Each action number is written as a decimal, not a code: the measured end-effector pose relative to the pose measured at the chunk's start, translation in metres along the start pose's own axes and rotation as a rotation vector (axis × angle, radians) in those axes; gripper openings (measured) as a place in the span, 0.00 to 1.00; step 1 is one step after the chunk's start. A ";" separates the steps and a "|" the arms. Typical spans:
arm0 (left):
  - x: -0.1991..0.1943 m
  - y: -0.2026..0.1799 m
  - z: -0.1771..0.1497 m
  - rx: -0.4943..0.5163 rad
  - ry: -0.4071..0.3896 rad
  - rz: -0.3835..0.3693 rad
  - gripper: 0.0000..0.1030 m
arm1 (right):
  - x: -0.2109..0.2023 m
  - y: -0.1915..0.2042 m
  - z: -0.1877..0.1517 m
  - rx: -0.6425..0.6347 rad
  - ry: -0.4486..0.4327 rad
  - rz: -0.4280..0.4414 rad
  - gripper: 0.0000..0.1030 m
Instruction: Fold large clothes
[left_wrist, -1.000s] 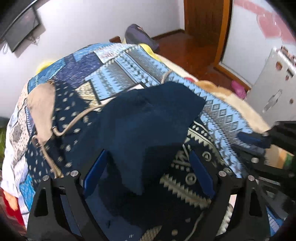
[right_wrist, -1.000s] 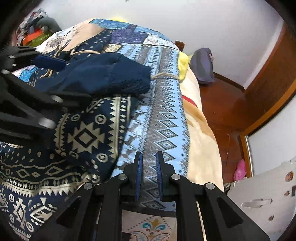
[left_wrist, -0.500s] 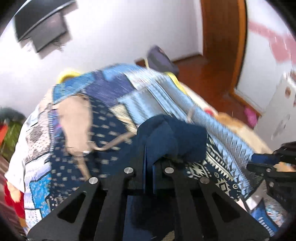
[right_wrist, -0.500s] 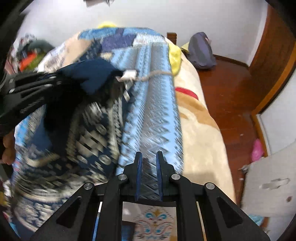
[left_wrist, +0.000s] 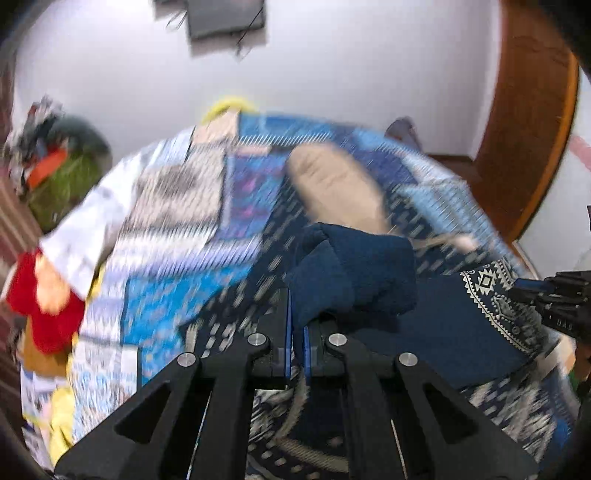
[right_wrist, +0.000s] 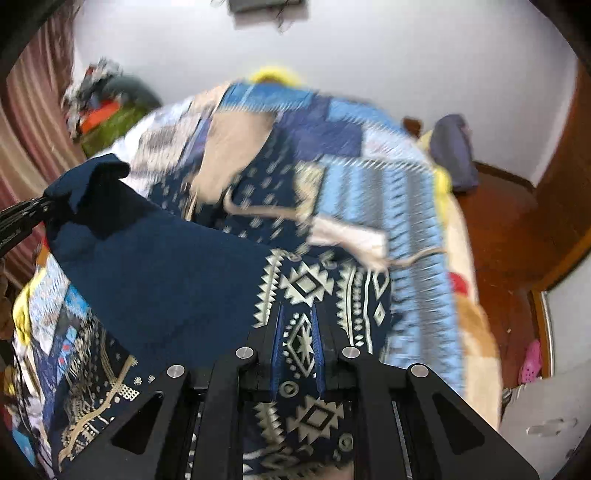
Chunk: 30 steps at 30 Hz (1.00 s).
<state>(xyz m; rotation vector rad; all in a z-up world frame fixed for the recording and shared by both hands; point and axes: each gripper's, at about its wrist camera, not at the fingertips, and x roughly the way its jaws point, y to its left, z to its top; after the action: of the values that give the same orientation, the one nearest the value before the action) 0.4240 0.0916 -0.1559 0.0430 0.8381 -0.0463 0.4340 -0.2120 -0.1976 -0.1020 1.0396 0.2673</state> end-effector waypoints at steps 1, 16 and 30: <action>0.013 0.010 -0.013 -0.026 0.042 0.000 0.05 | 0.015 0.003 -0.002 -0.007 0.037 -0.020 0.10; 0.069 0.071 -0.130 -0.186 0.243 -0.046 0.64 | 0.030 0.018 -0.045 -0.211 -0.017 -0.385 0.87; 0.071 -0.016 -0.096 0.099 0.211 0.031 0.81 | -0.028 0.023 -0.042 -0.089 -0.074 -0.134 0.87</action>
<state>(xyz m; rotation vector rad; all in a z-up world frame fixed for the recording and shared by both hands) 0.3991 0.0796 -0.2728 0.1558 1.0451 -0.0545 0.3796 -0.2037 -0.1937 -0.2397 0.9432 0.1948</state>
